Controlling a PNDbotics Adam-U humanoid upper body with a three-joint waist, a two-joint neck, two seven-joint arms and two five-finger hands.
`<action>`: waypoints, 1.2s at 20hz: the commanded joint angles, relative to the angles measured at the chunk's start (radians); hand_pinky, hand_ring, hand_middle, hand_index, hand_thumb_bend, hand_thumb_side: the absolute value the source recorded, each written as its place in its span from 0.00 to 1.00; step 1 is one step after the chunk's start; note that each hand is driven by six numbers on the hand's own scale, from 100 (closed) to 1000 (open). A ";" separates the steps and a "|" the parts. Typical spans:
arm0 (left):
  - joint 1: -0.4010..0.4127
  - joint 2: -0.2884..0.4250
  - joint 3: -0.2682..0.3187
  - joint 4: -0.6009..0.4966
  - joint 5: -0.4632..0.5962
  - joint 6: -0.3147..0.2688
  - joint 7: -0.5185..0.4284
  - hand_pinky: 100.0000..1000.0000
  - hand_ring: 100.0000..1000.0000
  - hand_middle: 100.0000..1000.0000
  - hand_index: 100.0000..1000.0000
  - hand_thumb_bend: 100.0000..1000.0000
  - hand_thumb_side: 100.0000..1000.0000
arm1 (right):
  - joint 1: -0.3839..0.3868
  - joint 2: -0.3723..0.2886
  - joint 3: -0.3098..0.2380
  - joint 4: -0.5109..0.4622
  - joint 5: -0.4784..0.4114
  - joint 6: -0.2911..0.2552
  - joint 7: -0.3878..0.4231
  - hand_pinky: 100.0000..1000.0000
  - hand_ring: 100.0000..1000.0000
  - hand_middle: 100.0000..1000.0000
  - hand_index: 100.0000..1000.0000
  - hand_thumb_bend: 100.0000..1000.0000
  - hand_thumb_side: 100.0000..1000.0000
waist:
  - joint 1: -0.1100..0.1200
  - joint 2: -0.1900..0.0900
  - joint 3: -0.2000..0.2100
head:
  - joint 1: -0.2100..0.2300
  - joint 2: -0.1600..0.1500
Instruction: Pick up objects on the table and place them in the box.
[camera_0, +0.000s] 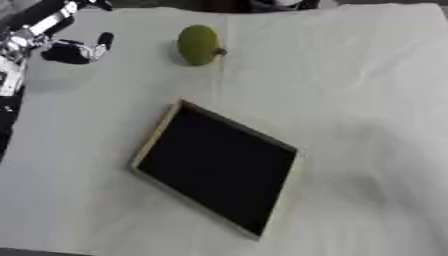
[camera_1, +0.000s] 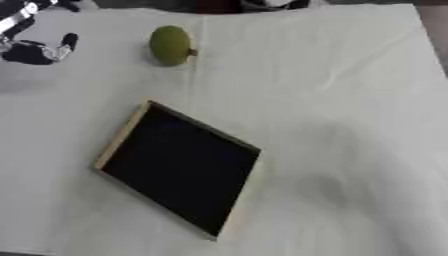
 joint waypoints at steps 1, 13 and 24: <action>-0.033 -0.019 0.012 -0.041 -0.004 -0.007 -0.083 0.96 0.85 0.97 0.96 0.00 0.09 | -0.006 -0.008 -0.003 -0.015 -0.011 0.002 0.004 0.71 0.70 0.55 0.70 0.00 0.53 | -0.003 -0.027 -0.001 | 0.016 -0.012; -0.030 -0.111 0.027 -0.074 -0.025 0.123 -0.092 0.99 0.87 0.98 0.95 0.00 0.16 | -0.020 0.007 0.005 -0.015 -0.029 0.004 0.019 0.71 0.70 0.55 0.70 0.00 0.54 | -0.016 -0.019 -0.020 | 0.041 -0.032; -0.033 -0.125 0.026 -0.137 -0.054 0.124 -0.137 1.00 0.93 1.00 1.00 0.00 0.16 | -0.024 0.021 0.010 -0.015 -0.034 0.014 0.032 0.71 0.70 0.54 0.70 0.00 0.57 | -0.017 -0.008 -0.025 | 0.045 -0.034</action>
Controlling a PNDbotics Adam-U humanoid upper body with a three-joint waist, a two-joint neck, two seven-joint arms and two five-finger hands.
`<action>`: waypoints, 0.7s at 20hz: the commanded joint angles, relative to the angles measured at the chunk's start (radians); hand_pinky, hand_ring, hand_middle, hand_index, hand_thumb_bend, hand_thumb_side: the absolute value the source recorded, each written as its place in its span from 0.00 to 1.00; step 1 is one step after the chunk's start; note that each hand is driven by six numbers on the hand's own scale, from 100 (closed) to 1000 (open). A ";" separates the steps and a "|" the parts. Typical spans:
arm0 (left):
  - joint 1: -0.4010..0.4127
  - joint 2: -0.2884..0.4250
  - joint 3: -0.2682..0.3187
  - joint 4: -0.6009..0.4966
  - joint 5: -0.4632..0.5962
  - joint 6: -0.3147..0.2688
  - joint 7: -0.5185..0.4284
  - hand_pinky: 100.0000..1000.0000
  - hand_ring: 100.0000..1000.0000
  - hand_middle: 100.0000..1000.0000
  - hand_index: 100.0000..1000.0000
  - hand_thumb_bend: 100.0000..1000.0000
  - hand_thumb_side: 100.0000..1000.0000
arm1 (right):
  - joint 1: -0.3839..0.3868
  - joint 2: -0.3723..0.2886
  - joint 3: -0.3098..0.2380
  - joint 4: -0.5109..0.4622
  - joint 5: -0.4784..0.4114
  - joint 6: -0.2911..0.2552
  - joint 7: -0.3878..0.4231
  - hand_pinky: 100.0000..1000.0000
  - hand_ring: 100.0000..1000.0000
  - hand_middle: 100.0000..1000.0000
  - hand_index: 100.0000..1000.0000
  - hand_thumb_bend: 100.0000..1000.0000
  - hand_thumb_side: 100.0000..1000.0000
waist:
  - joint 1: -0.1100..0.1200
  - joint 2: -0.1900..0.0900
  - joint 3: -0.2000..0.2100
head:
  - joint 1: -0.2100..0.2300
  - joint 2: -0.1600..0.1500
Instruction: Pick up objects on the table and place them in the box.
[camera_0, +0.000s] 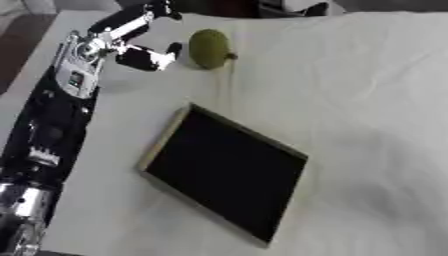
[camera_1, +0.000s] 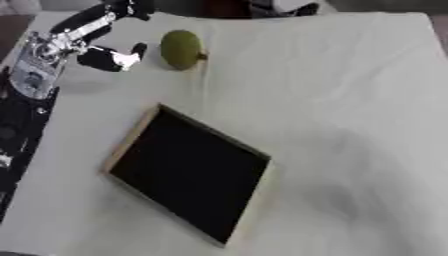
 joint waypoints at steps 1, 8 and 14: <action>-0.018 0.009 0.008 -0.033 -0.015 -0.008 -0.011 1.00 0.94 1.00 1.00 0.00 0.24 | -0.006 -0.010 -0.002 -0.015 -0.006 0.000 0.007 0.71 0.70 0.54 0.70 0.00 0.57 | -0.002 -0.017 -0.001 | 0.004 -0.008; -0.027 0.007 0.008 -0.039 -0.028 -0.008 0.003 1.00 0.93 1.00 1.00 0.00 0.31 | -0.013 -0.005 0.003 -0.015 -0.013 0.005 0.014 0.71 0.70 0.54 0.70 0.00 0.57 | -0.006 -0.008 -0.010 | 0.012 -0.013; -0.047 -0.004 0.016 -0.033 -0.038 0.009 -0.022 1.00 0.94 1.00 1.00 0.00 0.32 | -0.030 0.001 0.011 -0.015 -0.025 -0.001 0.022 0.71 0.70 0.54 0.70 0.00 0.56 | -0.016 0.006 -0.034 | 0.032 -0.024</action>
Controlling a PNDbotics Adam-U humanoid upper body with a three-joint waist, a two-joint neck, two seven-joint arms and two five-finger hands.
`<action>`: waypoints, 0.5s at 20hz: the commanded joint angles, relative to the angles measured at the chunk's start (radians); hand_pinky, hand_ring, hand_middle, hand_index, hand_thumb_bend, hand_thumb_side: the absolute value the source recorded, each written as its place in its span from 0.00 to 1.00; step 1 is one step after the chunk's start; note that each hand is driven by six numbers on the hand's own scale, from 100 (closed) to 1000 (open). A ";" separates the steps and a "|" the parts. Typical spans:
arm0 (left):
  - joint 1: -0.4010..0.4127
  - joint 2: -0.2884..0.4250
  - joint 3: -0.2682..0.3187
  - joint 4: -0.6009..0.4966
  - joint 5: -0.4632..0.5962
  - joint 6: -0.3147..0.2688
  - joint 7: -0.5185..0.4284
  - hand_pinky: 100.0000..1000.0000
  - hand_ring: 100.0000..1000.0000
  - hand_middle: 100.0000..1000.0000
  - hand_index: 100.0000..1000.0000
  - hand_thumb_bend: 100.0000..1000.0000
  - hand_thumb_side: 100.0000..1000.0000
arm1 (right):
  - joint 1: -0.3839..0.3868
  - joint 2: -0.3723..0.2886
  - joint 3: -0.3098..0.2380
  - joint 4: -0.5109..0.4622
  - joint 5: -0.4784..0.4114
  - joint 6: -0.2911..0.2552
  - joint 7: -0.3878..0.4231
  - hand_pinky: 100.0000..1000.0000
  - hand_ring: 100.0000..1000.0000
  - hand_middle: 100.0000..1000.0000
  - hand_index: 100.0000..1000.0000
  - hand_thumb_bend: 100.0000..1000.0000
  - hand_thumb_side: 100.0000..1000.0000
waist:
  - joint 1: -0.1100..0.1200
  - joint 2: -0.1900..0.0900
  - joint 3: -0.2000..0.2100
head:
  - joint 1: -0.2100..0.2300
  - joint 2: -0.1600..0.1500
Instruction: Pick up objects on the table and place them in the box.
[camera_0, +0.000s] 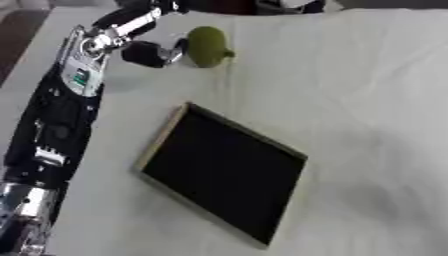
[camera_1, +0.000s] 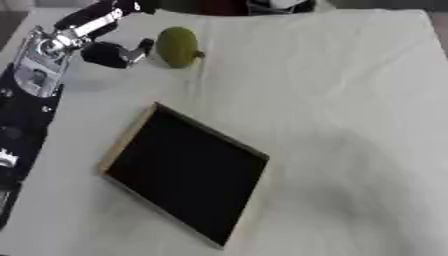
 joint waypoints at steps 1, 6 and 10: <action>-0.030 0.006 0.015 -0.017 -0.007 0.005 -0.023 1.00 0.94 1.00 1.00 0.00 0.31 | -0.013 -0.008 0.001 -0.015 -0.014 -0.004 0.009 0.71 0.70 0.54 0.70 0.00 0.56 | -0.005 -0.016 -0.007 | 0.014 -0.016; -0.040 0.005 0.023 -0.019 -0.015 0.024 -0.045 1.00 0.94 1.00 1.00 0.00 0.40 | -0.021 0.002 0.003 -0.015 -0.022 -0.005 0.016 0.71 0.70 0.54 0.70 0.00 0.57 | -0.012 -0.006 -0.022 | 0.017 -0.020; -0.048 0.005 0.030 -0.020 -0.020 0.030 -0.060 1.00 0.95 1.00 1.00 0.00 0.51 | -0.029 0.009 0.007 -0.015 -0.028 -0.003 0.023 0.71 0.70 0.54 0.70 0.00 0.57 | -0.016 0.002 -0.035 | 0.022 -0.030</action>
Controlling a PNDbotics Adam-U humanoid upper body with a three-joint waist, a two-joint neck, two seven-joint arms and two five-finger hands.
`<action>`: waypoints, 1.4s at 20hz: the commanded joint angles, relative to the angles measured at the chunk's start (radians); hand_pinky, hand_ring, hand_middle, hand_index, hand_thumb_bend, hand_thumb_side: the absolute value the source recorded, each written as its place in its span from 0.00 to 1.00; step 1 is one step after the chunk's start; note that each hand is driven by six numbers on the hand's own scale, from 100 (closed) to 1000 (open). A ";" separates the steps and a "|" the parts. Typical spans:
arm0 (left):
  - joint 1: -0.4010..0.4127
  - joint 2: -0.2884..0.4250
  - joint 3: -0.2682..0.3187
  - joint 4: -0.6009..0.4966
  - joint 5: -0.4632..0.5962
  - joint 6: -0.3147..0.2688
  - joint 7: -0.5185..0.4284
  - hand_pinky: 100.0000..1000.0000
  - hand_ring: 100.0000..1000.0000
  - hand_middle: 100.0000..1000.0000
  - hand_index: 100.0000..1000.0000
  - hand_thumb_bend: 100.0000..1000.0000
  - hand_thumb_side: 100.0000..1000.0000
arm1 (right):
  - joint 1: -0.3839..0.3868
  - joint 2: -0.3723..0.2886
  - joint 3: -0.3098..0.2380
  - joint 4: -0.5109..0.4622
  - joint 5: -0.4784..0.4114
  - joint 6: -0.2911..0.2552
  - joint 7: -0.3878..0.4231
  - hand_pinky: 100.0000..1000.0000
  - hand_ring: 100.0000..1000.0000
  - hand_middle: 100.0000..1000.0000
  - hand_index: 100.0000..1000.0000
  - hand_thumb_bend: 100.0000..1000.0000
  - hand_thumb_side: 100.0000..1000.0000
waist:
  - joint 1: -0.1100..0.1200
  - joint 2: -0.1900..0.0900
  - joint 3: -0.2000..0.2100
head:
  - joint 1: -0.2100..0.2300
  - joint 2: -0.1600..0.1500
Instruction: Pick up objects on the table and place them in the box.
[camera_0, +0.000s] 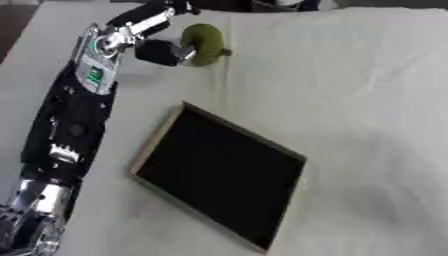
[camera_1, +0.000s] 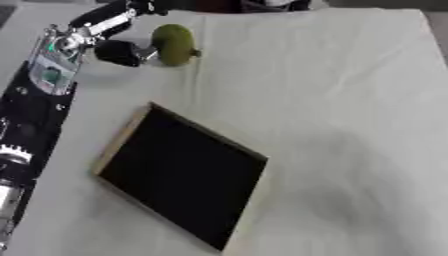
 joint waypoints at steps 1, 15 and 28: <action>-0.030 0.017 0.014 -0.021 -0.006 -0.005 -0.024 1.00 0.95 1.00 1.00 0.00 0.54 | -0.011 -0.009 0.000 -0.015 -0.011 -0.002 0.009 0.71 0.70 0.54 0.70 0.00 0.57 | -0.004 -0.018 -0.006 | 0.009 -0.020; -0.058 0.031 0.031 0.024 -0.192 -0.005 0.119 1.00 0.96 1.00 1.00 0.00 0.27 | -0.019 0.015 0.010 -0.015 -0.023 0.019 0.021 0.71 0.70 0.52 0.70 0.00 0.56 | 0.001 0.002 -0.028 | 0.031 -0.036; -0.071 0.030 0.052 0.075 -0.262 0.028 0.132 1.00 0.97 1.00 1.00 0.00 0.43 | -0.029 0.027 0.029 -0.015 -0.020 0.028 0.047 0.72 0.71 0.52 0.70 0.00 0.57 | -0.002 0.031 -0.038 | 0.053 -0.047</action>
